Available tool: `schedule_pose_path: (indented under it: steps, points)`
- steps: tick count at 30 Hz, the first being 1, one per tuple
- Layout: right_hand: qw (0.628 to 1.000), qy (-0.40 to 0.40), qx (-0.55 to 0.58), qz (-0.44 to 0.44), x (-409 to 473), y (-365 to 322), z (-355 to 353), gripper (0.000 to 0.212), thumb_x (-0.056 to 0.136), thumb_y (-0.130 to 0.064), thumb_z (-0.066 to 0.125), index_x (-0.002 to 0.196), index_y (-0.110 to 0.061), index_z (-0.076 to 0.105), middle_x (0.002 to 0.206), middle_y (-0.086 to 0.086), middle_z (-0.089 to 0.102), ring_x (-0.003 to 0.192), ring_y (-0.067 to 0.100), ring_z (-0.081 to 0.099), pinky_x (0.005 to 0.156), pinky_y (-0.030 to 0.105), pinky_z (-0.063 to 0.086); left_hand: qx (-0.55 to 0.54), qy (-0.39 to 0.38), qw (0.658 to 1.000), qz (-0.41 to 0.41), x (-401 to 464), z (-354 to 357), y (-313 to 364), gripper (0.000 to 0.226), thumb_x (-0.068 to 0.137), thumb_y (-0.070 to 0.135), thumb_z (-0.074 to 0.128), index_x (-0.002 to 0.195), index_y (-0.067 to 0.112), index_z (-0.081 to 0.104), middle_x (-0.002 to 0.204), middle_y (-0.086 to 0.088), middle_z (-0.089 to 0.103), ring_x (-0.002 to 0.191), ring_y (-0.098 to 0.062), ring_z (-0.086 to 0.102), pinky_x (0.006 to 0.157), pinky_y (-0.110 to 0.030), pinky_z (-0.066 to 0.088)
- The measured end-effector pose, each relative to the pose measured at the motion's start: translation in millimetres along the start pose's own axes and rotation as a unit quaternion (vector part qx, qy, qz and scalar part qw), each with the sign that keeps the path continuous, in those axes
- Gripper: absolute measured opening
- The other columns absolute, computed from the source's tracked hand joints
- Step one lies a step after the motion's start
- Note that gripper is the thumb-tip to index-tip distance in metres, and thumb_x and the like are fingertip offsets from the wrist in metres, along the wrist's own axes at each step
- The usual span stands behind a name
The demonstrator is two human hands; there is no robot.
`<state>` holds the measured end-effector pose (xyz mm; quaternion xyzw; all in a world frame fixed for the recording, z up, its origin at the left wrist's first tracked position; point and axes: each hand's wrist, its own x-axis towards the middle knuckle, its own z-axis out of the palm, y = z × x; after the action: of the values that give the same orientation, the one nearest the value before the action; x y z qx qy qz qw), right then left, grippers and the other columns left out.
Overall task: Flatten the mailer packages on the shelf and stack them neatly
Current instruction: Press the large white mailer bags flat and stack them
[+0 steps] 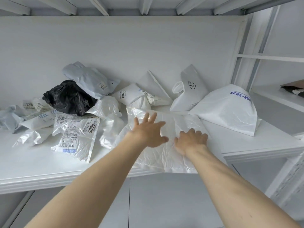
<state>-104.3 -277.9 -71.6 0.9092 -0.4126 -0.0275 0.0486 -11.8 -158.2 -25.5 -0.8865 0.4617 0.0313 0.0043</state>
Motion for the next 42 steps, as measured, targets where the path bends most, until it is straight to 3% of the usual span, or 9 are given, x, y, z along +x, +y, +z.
schedule_pose_path:
  steps: [2, 4, 6, 9, 13, 16, 18, 29, 42]
  points:
    - [0.998, 0.055, 0.027, -0.019, 1, 9, -3, 0.046, 0.101, -0.04, 0.027, 0.131, -0.019, 0.054, 0.136, 0.009, 0.044, 0.127, 0.029, 0.039, 0.099, 0.043, 0.032, -0.024, -0.044, 0.998, -0.033, 2, 22, -6, 0.064, 0.097, 0.061, 0.029, 0.154, 0.04, 0.007, 0.163, 0.005, -0.015, 0.15, -0.025, -0.011, 0.115, -0.064, 0.004]
    - [0.994, 0.09, 0.053, -0.037, 3, 16, -2, 0.044, 0.101, -0.038, 0.029, 0.129, -0.016, 0.054, 0.136, 0.009, 0.043, 0.126, 0.03, 0.039, 0.098, 0.044, 0.033, -0.046, -0.044, 0.996, -0.06, 4, 41, -15, 0.057, 0.099, 0.058, 0.021, 0.153, 0.038, 0.015, 0.163, 0.001, 0.009, 0.148, -0.028, 0.015, 0.11, -0.06, 0.02]
    - [0.99, 0.091, 0.096, -0.043, 7, 17, -1, 0.043, 0.1, -0.039, 0.03, 0.131, -0.016, 0.049, 0.138, 0.01, 0.04, 0.126, 0.031, 0.038, 0.099, 0.045, 0.036, -0.036, -0.02, 0.996, -0.073, 6, 47, -20, 0.053, 0.101, 0.053, 0.022, 0.149, 0.032, 0.027, 0.15, -0.005, 0.036, 0.136, -0.03, 0.036, 0.104, -0.051, 0.032]
    - [0.982, 0.081, 0.163, -0.052, 21, 9, -2, 0.046, 0.1, -0.042, 0.03, 0.141, -0.022, 0.036, 0.15, 0.008, 0.026, 0.137, 0.031, 0.026, 0.106, 0.051, 0.029, -0.054, 0.059, 0.995, -0.067, 20, 39, -19, 0.049, 0.102, 0.046, 0.029, 0.147, 0.027, 0.035, 0.142, -0.007, 0.044, 0.129, -0.03, 0.045, 0.101, -0.043, 0.038]
    - [0.979, 0.077, 0.17, -0.084, 43, -5, -3, 0.055, 0.099, -0.05, 0.025, 0.152, -0.037, 0.013, 0.162, 0.002, 0.004, 0.149, 0.032, -0.003, 0.113, 0.063, 0.007, -0.051, 0.147, 0.987, -0.04, 42, 36, -12, 0.048, 0.101, 0.042, 0.03, 0.147, 0.029, 0.037, 0.153, -0.002, 0.032, 0.141, -0.024, 0.029, 0.111, -0.044, 0.028]
    - [0.981, 0.054, 0.166, -0.086, 64, -9, 5, 0.059, 0.097, -0.061, 0.018, 0.152, -0.046, 0.003, 0.164, -0.004, -0.008, 0.148, 0.033, -0.015, 0.112, 0.067, -0.005, -0.04, 0.129, 0.99, -0.048, 64, 46, -16, 0.054, 0.101, 0.049, 0.02, 0.153, 0.037, 0.019, 0.164, 0.003, 0.001, 0.151, -0.02, -0.007, 0.117, -0.058, 0.001]
    - [0.983, 0.031, 0.162, -0.076, 73, -10, 18, 0.06, 0.094, -0.066, 0.015, 0.15, -0.05, 0.002, 0.164, -0.006, -0.01, 0.148, 0.034, -0.017, 0.11, 0.068, -0.007, -0.036, 0.106, 0.991, -0.071, 76, 57, -19, 0.056, 0.099, 0.054, 0.016, 0.153, 0.042, 0.01, 0.164, 0.006, -0.01, 0.149, -0.02, -0.017, 0.113, -0.066, -0.006]
    - [0.987, 0.009, 0.141, -0.071, 88, -14, 46, 0.057, 0.093, -0.067, 0.008, 0.148, -0.054, 0.0, 0.163, -0.007, -0.013, 0.147, 0.037, -0.019, 0.108, 0.069, -0.012, -0.099, 0.088, 0.982, -0.132, 97, 87, -16, 0.057, 0.094, 0.062, 0.011, 0.15, 0.052, 0.003, 0.164, 0.008, -0.008, 0.15, -0.022, -0.014, 0.106, -0.072, -0.01]
    - [0.99, 0.013, 0.125, -0.071, 86, -15, 47, 0.056, 0.093, -0.065, 0.009, 0.148, -0.054, 0.003, 0.164, -0.007, -0.006, 0.147, 0.039, -0.015, 0.108, 0.068, -0.012, -0.083, 0.085, 0.985, -0.128, 95, 89, -16, 0.052, 0.097, 0.048, 0.007, 0.15, 0.049, 0.009, 0.164, 0.007, -0.001, 0.15, -0.023, -0.009, 0.107, -0.072, -0.006]
